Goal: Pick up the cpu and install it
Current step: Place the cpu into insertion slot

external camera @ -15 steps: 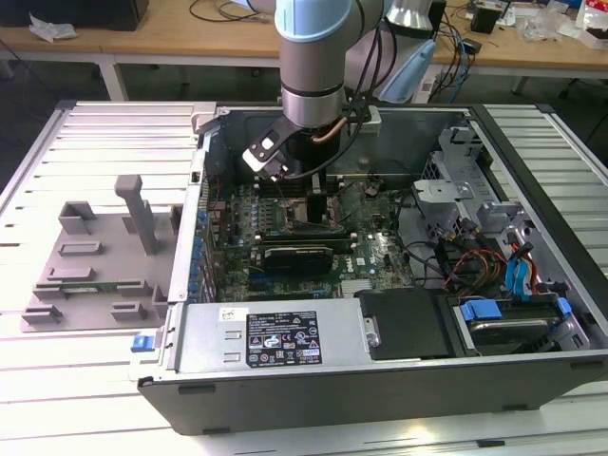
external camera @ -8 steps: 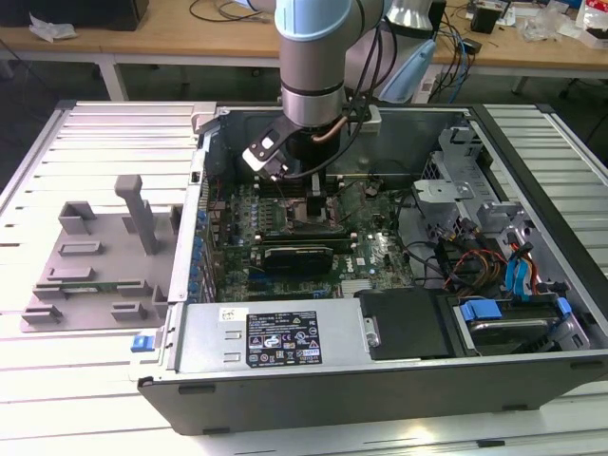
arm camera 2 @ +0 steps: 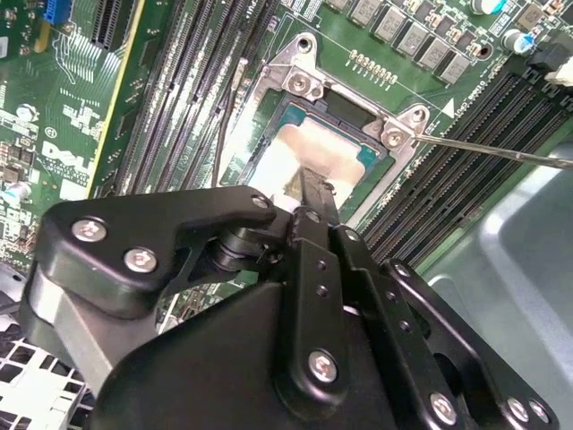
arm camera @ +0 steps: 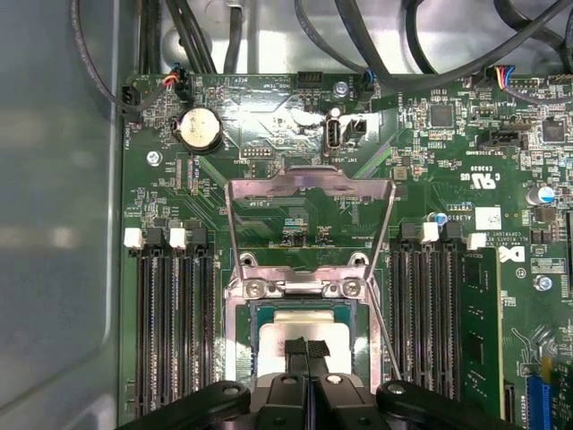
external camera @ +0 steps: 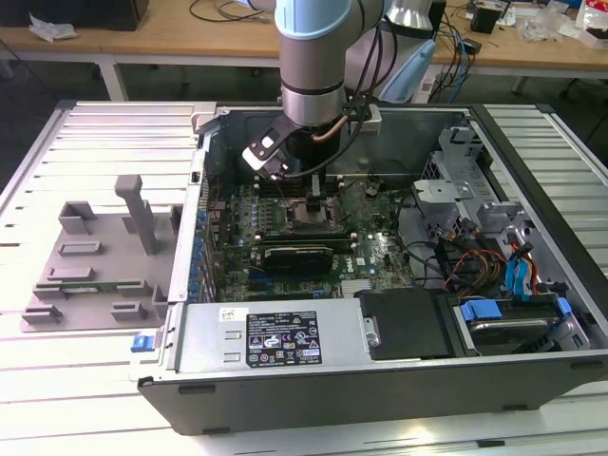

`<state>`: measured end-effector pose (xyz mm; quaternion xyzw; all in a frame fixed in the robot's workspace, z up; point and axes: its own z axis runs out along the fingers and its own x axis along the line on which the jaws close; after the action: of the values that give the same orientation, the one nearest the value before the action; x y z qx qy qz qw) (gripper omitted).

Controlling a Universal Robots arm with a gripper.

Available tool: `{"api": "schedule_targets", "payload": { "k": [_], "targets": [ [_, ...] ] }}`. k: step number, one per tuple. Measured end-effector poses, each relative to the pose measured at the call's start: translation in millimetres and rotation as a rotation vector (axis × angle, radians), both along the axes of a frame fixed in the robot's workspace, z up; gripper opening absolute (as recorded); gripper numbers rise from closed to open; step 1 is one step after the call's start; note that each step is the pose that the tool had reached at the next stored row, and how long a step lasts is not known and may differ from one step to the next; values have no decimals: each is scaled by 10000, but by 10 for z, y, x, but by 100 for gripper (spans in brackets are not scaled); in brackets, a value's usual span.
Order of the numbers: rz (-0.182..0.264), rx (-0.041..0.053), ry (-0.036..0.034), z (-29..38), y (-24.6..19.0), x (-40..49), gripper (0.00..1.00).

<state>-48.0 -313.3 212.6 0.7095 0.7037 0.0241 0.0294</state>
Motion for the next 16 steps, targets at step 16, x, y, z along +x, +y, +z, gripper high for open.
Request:
{"api": "schedule_targets", "payload": {
  "k": [16],
  "targets": [
    [-2,-80,150,-95,0,4,11]
  ]
}}
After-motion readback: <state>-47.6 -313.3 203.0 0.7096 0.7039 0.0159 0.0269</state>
